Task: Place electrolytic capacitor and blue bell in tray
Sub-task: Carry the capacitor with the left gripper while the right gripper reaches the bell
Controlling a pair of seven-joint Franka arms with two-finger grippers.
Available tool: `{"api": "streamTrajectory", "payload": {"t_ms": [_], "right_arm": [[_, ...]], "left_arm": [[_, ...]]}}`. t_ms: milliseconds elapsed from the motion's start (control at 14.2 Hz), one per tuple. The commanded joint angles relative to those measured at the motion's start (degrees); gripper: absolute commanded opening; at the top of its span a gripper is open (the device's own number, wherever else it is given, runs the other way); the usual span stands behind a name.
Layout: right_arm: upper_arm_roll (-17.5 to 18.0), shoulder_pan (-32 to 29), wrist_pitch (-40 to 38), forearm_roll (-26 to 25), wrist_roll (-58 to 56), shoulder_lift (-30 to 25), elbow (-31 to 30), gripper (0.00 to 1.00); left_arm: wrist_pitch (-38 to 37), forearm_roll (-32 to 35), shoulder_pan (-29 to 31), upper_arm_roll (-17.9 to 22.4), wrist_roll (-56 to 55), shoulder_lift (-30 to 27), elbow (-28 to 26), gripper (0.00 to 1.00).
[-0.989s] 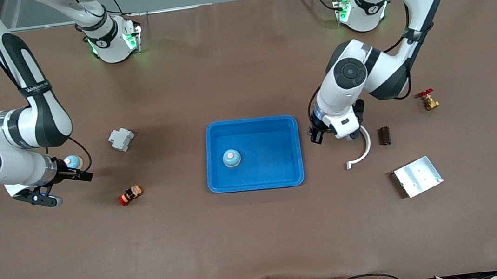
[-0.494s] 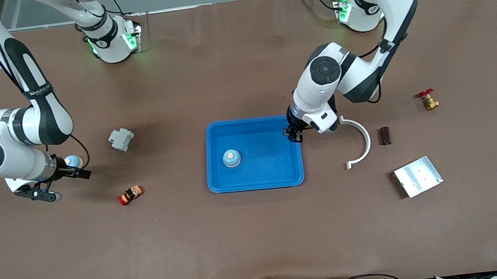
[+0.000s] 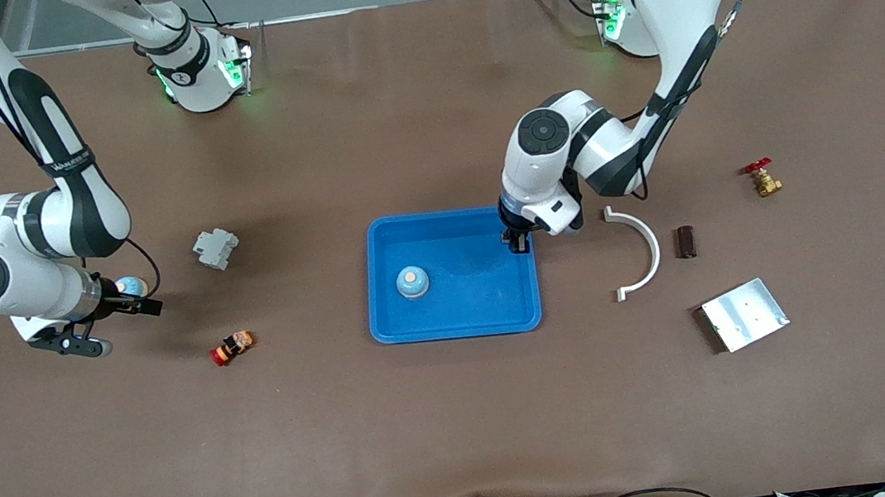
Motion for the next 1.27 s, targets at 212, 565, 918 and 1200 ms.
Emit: {"api": "streamTrajectory", "payload": {"t_ms": [212,565,918,1200], "right_arm": [[0.7,-1.3,1.8,-0.5,0.1,0.4,-1.2,1.00],[0.4,-1.3,1.3,-0.4,0.3,1.2,-1.2,1.00],[-0.6,-1.3,1.1,-0.5,-0.6,1.6,-1.2,1.00],[-2.4,-1.5,4.2,-0.6,-1.6,2.2,-3.4,1.00]], "left_arm": [[0.9,2.2,-3.3,0.9,-4.5,3.4,3.2,0.00],[0.9,2.0,-9.9,7.0,-4.6,5.5,6.5,0.00],[0.9,2.9,-10.8,8.0,-4.9,7.4,8.6,0.00],[0.9,3.9,-10.9,8.4,-4.9,7.9,8.7,0.00]]}}
